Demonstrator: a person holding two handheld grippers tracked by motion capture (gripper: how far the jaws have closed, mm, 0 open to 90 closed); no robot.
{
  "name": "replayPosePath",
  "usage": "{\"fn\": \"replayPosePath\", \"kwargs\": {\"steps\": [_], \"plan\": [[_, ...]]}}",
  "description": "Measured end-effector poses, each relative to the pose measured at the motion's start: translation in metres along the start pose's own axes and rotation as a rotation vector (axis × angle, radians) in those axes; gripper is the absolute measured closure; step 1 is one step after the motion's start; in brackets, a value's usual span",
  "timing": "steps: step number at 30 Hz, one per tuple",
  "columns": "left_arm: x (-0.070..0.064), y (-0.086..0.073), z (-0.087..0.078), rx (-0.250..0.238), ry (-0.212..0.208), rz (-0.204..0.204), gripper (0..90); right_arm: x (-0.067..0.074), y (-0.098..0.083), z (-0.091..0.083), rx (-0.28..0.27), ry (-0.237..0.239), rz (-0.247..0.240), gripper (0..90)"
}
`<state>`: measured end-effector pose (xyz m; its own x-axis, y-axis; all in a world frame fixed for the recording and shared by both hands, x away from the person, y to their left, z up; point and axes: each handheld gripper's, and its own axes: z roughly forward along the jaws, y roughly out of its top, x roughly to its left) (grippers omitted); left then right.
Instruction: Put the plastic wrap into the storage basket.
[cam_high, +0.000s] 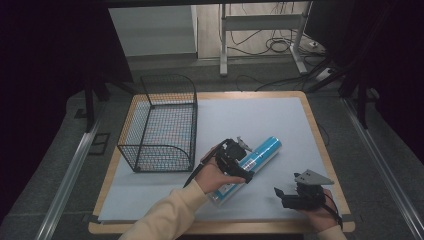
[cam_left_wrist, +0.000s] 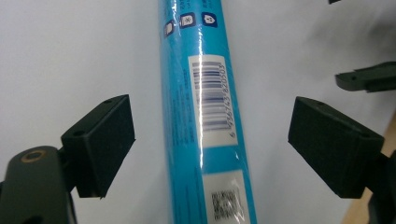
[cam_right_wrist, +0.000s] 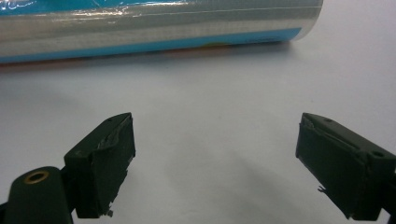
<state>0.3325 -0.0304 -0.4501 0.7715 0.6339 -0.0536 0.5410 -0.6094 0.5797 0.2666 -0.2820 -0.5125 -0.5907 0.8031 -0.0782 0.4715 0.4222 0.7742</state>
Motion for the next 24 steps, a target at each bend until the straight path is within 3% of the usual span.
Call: {"fn": "replayPosePath", "kwargs": {"steps": [11, 24], "plan": [[0.001, 0.011, 0.023, 0.046, 0.002, -0.009, 14.6, 0.0, 0.0, 0.0, 0.001, -0.004, -0.005, 12.1], [-0.001, 0.025, 0.053, 0.136, 0.019, 0.01, 15.2, -0.002, -0.001, 0.0, 0.006, -0.008, 0.0, 12.1]]}}
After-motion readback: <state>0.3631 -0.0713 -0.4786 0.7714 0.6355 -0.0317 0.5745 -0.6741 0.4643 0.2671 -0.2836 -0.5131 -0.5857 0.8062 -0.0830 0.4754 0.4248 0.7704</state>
